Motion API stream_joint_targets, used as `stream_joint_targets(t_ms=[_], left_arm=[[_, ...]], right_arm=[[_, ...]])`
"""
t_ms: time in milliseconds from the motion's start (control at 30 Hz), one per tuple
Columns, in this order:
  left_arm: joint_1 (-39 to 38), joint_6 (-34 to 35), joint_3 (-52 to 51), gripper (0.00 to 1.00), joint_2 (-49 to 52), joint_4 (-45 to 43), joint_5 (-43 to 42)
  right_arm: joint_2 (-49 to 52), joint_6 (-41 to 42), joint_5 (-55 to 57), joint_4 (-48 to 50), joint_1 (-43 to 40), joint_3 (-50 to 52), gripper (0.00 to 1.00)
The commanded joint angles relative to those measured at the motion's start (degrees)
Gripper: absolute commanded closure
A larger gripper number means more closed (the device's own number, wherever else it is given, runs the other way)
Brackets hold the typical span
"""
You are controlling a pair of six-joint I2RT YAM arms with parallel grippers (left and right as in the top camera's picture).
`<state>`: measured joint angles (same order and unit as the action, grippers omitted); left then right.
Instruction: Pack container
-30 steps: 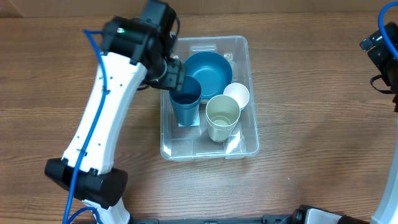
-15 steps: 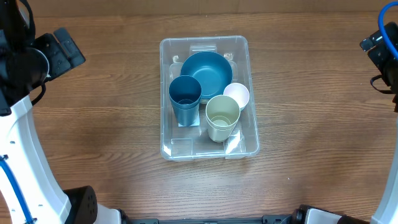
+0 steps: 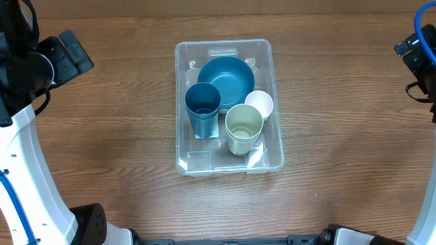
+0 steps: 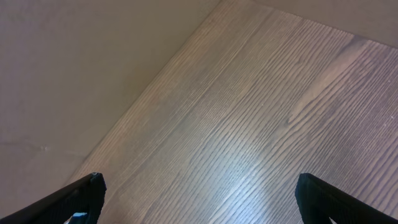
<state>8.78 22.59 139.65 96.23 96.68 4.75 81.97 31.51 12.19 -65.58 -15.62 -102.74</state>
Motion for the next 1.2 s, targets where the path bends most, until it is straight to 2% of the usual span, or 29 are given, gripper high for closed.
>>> stream_joint_targets(t_ms=[0, 200, 367, 500, 633, 767, 1000, 1167], left_arm=[[0.3, 1.2, 0.5, 0.00, 0.1, 0.1, 0.1], [0.3, 1.2, 0.5, 0.00, 0.1, 0.1, 0.1], [0.3, 1.2, 0.5, 0.00, 0.1, 0.1, 0.1], [0.3, 1.2, 0.5, 0.00, 0.1, 0.1, 0.1], [0.3, 1.2, 0.5, 0.00, 0.1, 0.1, 0.1], [0.3, 1.2, 0.5, 0.00, 0.1, 0.1, 0.1], [0.3, 1.2, 0.5, 0.00, 0.1, 0.1, 0.1], [0.3, 1.2, 0.5, 0.00, 0.1, 0.1, 0.1]], right_arm=[[-0.9, 0.3, 0.2, 0.3, 0.8, -0.4, 0.00], [-12.5, -2.7, 10.1, -4.7, 10.1, 0.0, 0.00], [-24.4, -3.1, 6.6, -4.7, 10.4, 4.7, 0.00], [-38.5, -8.7, 6.1, 1.1, 10.4, 18.5, 0.00], [-53.7, -18.8, -4.0, 12.4, 10.4, 38.0, 0.00], [-66.5, -20.0, -5.8, 16.7, 10.4, 56.2, 0.00], [-79.8, -20.0, -5.9, 22.2, 10.4, 79.2, 0.00], [-81.8, -20.0, -5.9, 24.8, 10.4, 86.1, 0.00]])
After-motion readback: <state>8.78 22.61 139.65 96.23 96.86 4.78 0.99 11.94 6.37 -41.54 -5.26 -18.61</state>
